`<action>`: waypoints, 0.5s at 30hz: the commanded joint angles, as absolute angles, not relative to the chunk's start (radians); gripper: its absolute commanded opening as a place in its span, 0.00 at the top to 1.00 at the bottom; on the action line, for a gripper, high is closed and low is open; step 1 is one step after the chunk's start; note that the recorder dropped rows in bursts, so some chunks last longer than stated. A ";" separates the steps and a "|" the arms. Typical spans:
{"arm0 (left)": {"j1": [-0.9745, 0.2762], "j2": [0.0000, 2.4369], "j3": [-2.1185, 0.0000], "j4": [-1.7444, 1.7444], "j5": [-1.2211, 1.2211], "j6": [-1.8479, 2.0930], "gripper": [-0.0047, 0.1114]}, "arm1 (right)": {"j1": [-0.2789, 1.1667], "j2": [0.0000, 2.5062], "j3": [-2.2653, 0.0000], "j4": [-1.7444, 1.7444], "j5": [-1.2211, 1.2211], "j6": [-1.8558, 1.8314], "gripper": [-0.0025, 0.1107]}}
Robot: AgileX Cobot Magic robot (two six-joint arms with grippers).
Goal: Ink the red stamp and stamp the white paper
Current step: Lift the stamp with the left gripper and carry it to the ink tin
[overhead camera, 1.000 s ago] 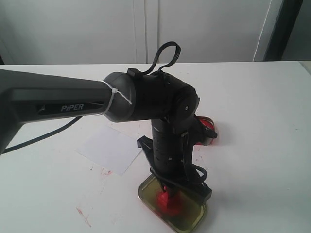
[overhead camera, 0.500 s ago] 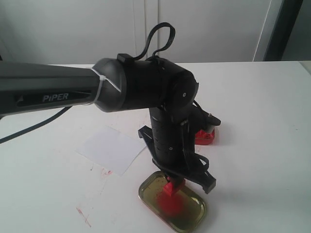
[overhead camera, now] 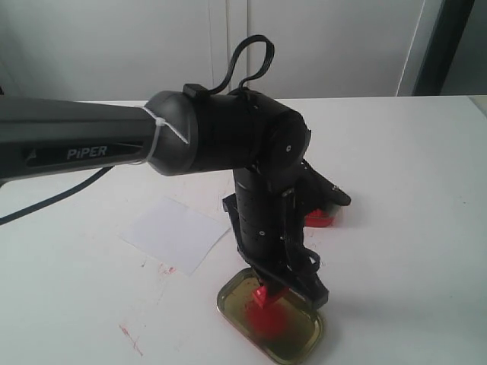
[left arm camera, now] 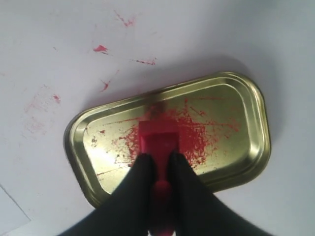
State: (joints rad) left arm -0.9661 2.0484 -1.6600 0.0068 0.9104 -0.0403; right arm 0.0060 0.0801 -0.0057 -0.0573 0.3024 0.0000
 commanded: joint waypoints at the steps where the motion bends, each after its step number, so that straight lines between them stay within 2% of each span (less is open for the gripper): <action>1: -0.961 2.034 -1.665 0.009 0.950 0.046 0.96 | 0.000 0.078 0.000 -0.055 0.289 0.000 0.98; 15: -0.833 2.034 -1.785 0.000 1.031 0.141 0.96 | 0.000 0.078 0.000 -0.057 0.289 0.020 0.98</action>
